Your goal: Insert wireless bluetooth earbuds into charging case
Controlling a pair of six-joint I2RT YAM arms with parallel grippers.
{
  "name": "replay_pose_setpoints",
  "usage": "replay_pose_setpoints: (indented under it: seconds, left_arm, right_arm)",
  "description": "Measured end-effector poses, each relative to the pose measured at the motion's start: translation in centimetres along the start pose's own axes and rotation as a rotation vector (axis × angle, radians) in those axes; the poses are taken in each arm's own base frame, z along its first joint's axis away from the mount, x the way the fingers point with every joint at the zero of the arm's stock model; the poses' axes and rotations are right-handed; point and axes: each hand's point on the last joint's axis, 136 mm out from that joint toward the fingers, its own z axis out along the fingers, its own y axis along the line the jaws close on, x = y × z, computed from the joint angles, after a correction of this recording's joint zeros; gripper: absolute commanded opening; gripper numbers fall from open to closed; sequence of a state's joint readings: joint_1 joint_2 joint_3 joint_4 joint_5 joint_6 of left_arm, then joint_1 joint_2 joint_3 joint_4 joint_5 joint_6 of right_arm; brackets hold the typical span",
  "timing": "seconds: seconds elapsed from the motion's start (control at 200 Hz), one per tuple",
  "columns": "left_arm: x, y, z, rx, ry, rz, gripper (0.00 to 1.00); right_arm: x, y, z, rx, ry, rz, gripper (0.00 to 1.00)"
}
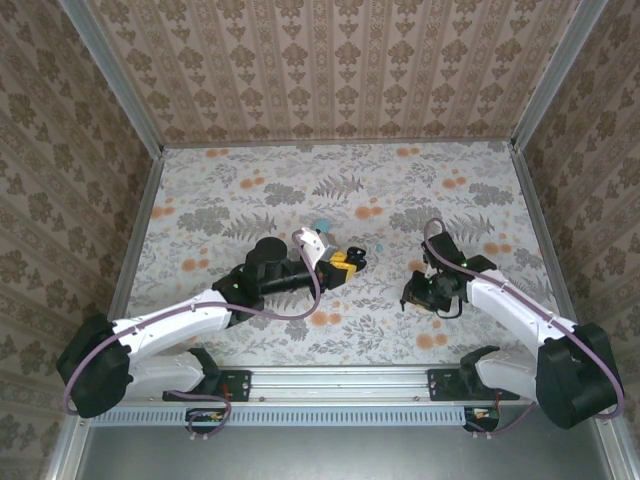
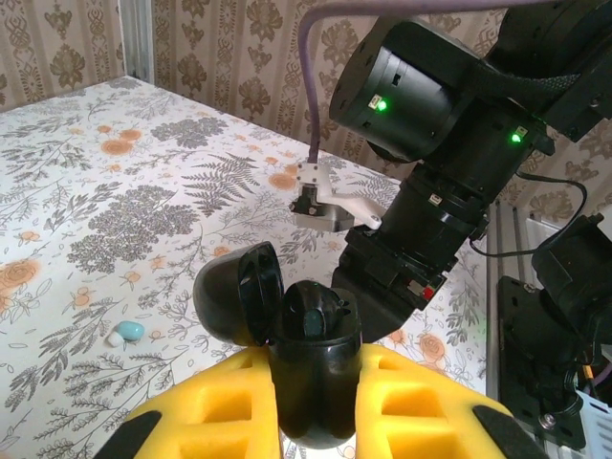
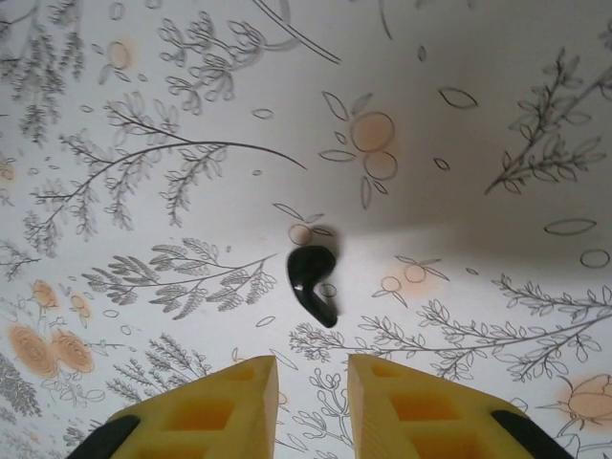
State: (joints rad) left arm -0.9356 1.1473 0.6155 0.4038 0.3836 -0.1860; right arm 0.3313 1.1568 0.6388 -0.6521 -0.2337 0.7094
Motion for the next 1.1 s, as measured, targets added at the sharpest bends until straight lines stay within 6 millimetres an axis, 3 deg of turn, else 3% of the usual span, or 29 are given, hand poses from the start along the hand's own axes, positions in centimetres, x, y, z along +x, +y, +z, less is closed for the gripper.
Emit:
replay_pose_setpoints:
  seconds: [0.305, 0.66, 1.1]
  left_arm:
    - [0.0, 0.3, -0.1, -0.020, 0.000, -0.001, 0.00]
    - [0.1, 0.6, -0.1, -0.040, 0.006, -0.004, 0.00]
    - [0.1, 0.7, -0.2, -0.048, 0.003, -0.003, 0.00]
  right_arm:
    - [-0.8, 0.5, 1.2, 0.031, 0.045, -0.079, 0.41]
    - [-0.1, 1.2, 3.7, 0.109, 0.126, -0.164, 0.41]
    - [-0.1, 0.8, 4.7, 0.191, 0.131, -0.204, 0.38]
